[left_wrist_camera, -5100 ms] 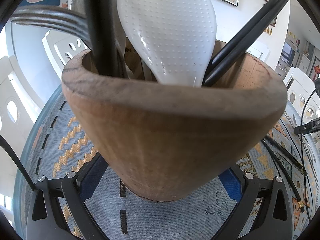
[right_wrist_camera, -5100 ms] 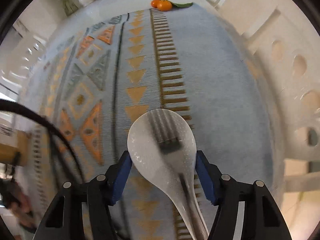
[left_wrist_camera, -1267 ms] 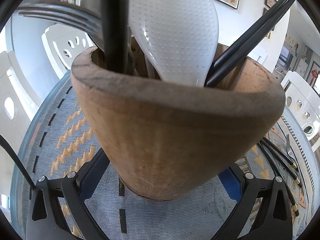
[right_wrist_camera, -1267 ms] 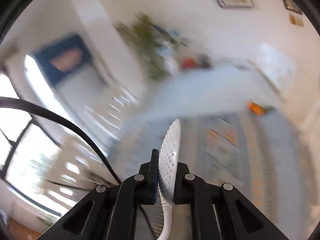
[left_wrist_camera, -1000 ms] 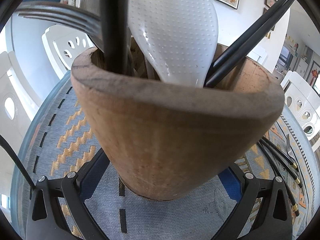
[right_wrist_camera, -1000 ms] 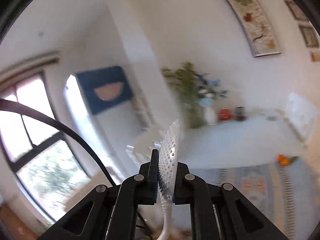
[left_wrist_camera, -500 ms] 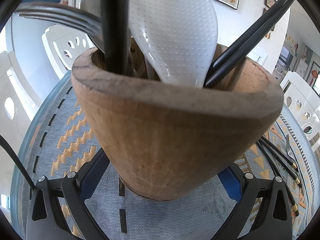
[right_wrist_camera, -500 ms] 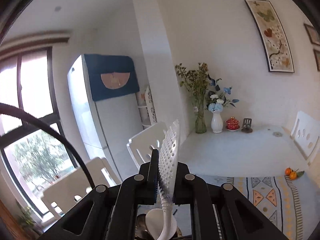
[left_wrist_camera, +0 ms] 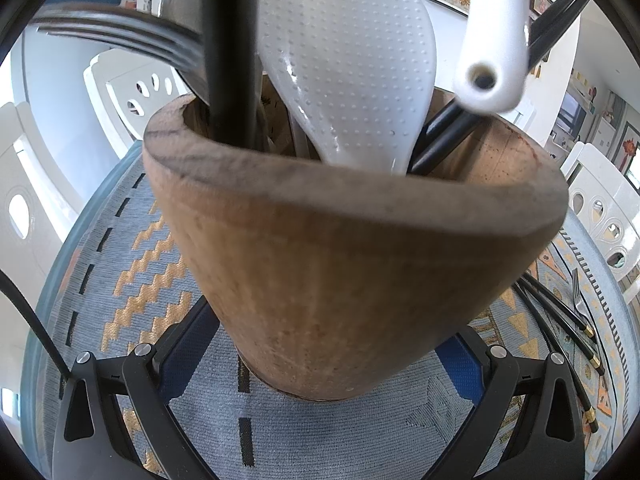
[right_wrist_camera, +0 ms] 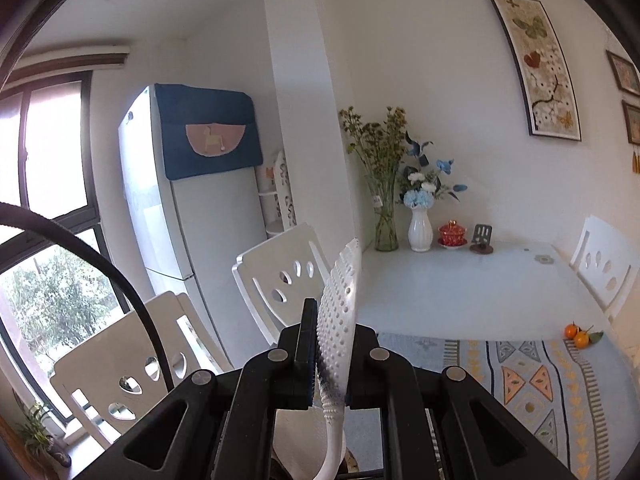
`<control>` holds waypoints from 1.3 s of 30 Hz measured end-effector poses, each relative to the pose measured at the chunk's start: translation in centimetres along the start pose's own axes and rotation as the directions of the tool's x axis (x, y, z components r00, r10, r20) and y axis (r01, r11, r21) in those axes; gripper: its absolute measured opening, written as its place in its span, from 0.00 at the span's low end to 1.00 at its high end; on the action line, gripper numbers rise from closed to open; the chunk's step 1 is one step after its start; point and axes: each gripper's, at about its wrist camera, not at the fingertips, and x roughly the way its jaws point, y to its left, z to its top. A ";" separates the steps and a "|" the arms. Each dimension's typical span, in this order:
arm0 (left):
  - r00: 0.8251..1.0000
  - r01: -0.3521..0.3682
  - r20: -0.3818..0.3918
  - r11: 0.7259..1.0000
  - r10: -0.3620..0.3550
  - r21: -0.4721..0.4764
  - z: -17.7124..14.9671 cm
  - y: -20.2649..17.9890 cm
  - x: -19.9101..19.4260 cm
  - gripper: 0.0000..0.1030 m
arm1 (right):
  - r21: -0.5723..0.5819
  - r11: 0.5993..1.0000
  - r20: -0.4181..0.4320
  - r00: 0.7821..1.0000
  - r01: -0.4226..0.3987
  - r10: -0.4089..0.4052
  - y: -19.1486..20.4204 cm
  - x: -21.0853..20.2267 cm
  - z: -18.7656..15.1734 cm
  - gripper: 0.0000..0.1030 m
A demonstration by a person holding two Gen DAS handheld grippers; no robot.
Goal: Organize utensils
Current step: 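Carry the white spoon over the wooden cup and lower it in, then open the right tool to drop the white spoon into the cup, then move the open right tool back over the silver fork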
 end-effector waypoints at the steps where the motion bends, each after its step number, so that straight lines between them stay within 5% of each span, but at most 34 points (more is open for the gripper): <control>1: 1.000 0.000 0.000 1.000 0.000 0.000 0.0 0.0 0.0 0.99 | 0.008 1.000 -0.002 1.000 -0.002 0.002 -0.1 0.1 -0.1 0.08; 20: 1.000 0.001 0.002 1.000 -0.001 -0.001 -0.1 0.1 -0.1 0.99 | 0.009 1.000 0.067 0.998 0.005 -0.006 -2.2 -4.6 2.3 0.31; 27: 1.000 0.009 0.004 1.000 -0.009 -0.004 -0.2 0.1 -0.2 0.99 | 0.018 0.994 0.122 0.987 0.108 -0.109 -5.5 -9.2 3.5 0.31; 35: 1.000 0.008 0.005 1.000 -0.008 -0.003 -0.2 -0.1 -0.5 0.99 | 0.029 0.954 -0.090 0.951 0.300 -0.296 -12.7 -10.7 -0.1 0.31; 39: 1.000 0.011 0.004 1.000 -0.011 -0.005 -0.2 0.1 -0.4 0.99 | 0.079 0.926 -0.282 0.900 0.368 -0.334 -16.9 -10.7 -3.7 0.31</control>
